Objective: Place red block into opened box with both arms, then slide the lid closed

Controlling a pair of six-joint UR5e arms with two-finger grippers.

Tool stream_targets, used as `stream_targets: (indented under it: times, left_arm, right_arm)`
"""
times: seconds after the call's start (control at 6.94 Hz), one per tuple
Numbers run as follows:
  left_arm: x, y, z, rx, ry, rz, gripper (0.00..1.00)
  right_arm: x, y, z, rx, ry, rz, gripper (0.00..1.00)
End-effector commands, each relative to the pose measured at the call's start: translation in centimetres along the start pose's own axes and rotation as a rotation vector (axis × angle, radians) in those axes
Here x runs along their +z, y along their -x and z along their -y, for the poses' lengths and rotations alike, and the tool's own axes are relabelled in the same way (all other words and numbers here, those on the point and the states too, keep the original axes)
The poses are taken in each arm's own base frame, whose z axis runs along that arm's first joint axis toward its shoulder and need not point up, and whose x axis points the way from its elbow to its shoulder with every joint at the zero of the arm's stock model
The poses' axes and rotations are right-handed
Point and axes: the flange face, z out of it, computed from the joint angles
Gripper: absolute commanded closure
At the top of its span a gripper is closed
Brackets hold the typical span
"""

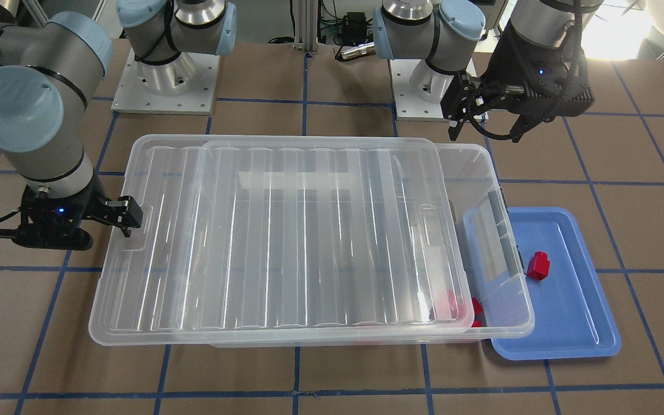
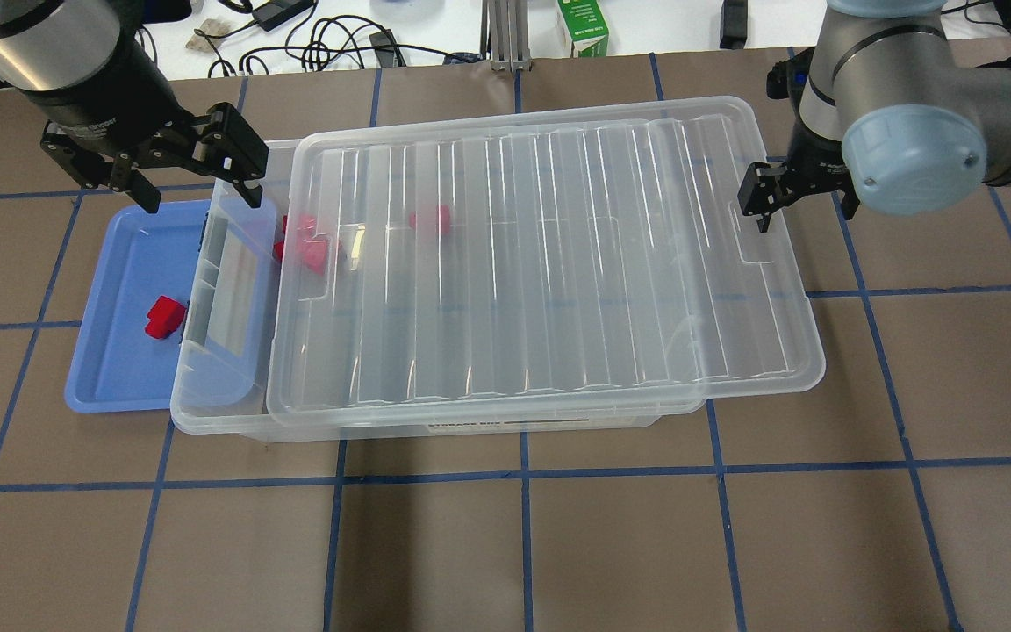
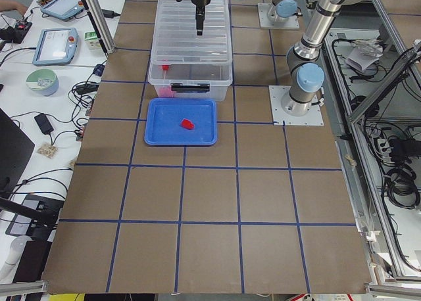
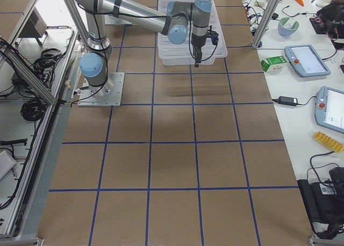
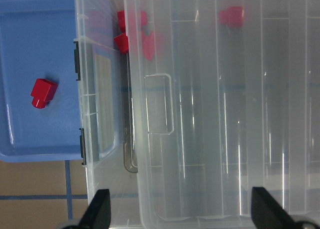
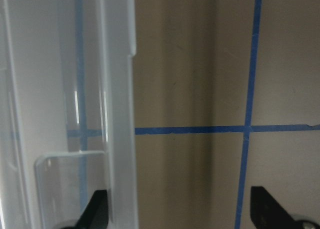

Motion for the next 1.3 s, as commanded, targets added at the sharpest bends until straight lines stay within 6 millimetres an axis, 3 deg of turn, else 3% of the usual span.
stream_targets:
  times: [0.0, 0.14, 0.43, 0.72, 0.86, 1.15]
  left_arm:
    - [0.0, 0.5, -0.2, 0.001, 0.0, 0.002, 0.0]
    - [0.8, 3.0, 0.6, 0.121, 0.013, 0.004, 0.0]
    - [4.0, 14.6, 1.9, 0.01, 0.071, -0.017, 0.0]
    - [9.9, 23.3, 2.6, 0.176, 0.095, -0.045, 0.0]
    - [13.1, 26.6, 2.9, 0.198, 0.083, -0.044, 0.0]
    - [19.3, 30.6, 3.6, 0.31, 0.081, -0.051, 0.0]
  right_arm:
    - [0.9, -4.6, -0.2, 0.019, 0.022, -0.01, 0.0]
    - [1.1, -5.7, -0.2, 0.028, 0.025, -0.008, 0.0]
    - [1.1, -6.5, -0.2, 0.025, 0.028, -0.01, 0.0]
    - [1.4, -8.0, -0.3, -0.012, 0.03, -0.005, 0.0]
    - [1.3, -8.1, -0.3, -0.012, 0.03, -0.006, 0.0]
    - [0.8, -8.1, -0.2, -0.005, 0.023, -0.005, 0.0]
